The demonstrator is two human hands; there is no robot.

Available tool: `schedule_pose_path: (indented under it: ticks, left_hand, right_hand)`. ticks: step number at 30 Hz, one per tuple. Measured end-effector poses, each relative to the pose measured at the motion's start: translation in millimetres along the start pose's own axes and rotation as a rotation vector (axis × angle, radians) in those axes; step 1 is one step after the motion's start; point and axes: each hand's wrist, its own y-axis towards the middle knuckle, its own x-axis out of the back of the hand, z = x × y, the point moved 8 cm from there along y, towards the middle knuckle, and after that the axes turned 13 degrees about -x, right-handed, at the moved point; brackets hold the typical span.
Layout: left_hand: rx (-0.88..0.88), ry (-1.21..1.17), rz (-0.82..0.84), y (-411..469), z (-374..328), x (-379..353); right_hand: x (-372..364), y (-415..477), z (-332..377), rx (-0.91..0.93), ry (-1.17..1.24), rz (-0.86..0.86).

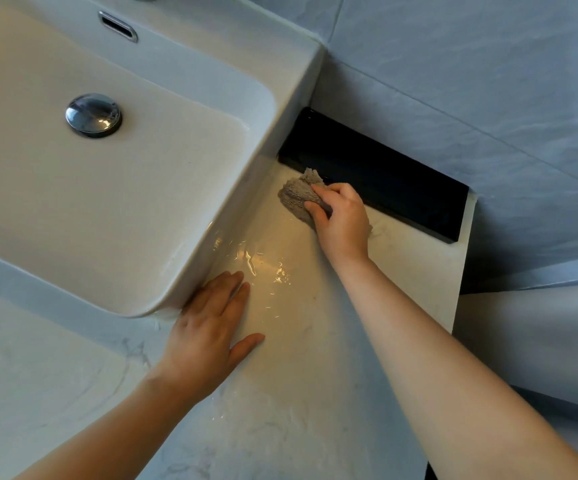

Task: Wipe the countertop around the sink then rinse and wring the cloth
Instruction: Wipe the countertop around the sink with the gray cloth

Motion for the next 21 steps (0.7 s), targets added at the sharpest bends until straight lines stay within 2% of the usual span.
schedule_pose_path:
  ticks: [12,17,21]
  left_hand:
    - [-0.045,0.017,-0.063,-2.0,-0.4,-2.9]
    - [-0.060,0.005,-0.081,-1.8,0.6,-4.7]
    - [-0.065,0.001,-0.077,-2.7,1.2,-9.0]
  right_hand:
    - [-5.6,-68.8,0.8,0.018,0.075,0.019]
    - [4.9,-93.1,4.2,-0.046,0.168,0.177]
    - [33.2,-70.2,19.1,-0.033,0.227,-0.006]
